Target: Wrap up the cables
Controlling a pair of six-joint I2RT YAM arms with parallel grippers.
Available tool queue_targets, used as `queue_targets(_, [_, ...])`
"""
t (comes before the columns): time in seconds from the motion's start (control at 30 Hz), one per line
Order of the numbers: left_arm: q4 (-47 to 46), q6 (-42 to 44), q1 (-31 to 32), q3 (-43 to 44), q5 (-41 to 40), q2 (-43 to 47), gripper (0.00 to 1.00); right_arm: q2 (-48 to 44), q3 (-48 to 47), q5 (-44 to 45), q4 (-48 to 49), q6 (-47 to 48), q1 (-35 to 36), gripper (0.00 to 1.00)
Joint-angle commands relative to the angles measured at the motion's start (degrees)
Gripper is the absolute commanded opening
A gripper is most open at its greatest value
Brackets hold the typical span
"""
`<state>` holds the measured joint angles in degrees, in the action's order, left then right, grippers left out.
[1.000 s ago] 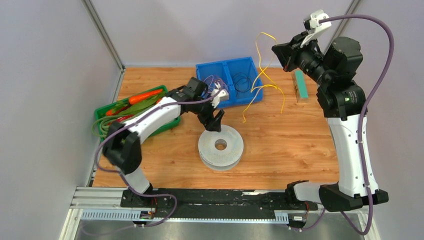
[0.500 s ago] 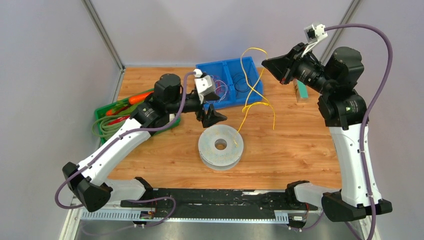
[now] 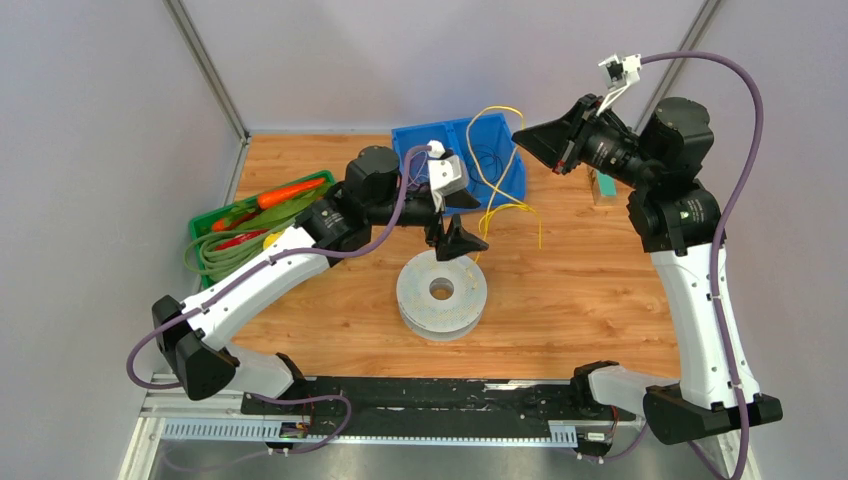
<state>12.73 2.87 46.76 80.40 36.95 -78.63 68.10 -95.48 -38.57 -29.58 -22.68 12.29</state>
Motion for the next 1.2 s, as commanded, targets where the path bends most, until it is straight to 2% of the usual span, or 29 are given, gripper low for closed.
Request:
queue_targets(0.0, [-1.3,1.3,1.7,1.1,2.8,-0.7,0.92,-0.9,-0.5,-1.7,3.8,-3.0,0.0,0.00])
queue_targets(0.13, [-1.1,0.6,1.8,1.4,0.4,-2.8,0.93,-0.6,0.2,-3.1,5.5,-5.6,0.0,0.00])
queue_targets(0.23, [-0.7,3.2,1.8,0.6,1.9,-3.0,0.82,-0.4,0.6,-4.8,6.5,-7.6,0.1,0.00])
queue_targets(0.37, [-0.3,0.7,1.8,-0.9,3.4,-1.8,0.42,-0.2,0.5,-4.9,5.5,-6.7,0.1,0.00])
queue_targets(0.47, [0.0,-2.5,1.8,-1.8,3.7,0.8,0.00,0.9,0.9,-2.9,3.3,-3.7,0.0,0.00])
queue_targets(0.53, [-0.9,-7.2,1.8,-2.3,4.4,3.2,0.00,2.1,1.7,-1.7,1.7,-2.3,-0.1,0.00])
queue_targets(0.57, [-0.6,-9.1,1.8,-2.1,4.7,4.0,0.00,2.8,2.2,-1.3,0.9,-1.7,-0.2,0.04])
queue_targets(0.67, [3.2,-11.8,1.5,-0.1,3.5,5.7,0.00,4.8,4.1,-2.4,-0.2,-1.6,-1.3,0.34])
queue_targets(0.7, [3.9,-12.4,1.2,0.3,2.8,6.3,0.00,5.3,4.7,-3.5,-0.5,-1.8,-1.9,0.57])
queue_targets(0.73, [4.1,-13.4,0.6,0.0,2.5,6.9,0.00,5.7,5.1,-4.9,-1.1,-1.8,-2.4,0.89])
queue_targets(0.77, [4.1,-14.5,-0.2,0.0,2.4,7.2,0.00,6.3,5.4,-7.2,-1.6,-1.9,-3.3,1.00])
queue_targets(0.93, [4.4,-19.4,-5.1,0.3,4.7,7.1,0.00,5.7,10.0,-19.4,-1.5,-4.9,-8.7,1.00])
queue_targets(1.1, [5.0,-20.3,-6.8,1.2,7.0,6.6,0.00,1.1,19.9,-21.0,1.5,-6.6,-9.0,0.99])
queue_targets(1.17, [4.6,-20.6,-7.0,0.9,7.0,6.9,0.00,-0.1,23.8,-21.0,1.9,-7.0,-8.8,0.95])
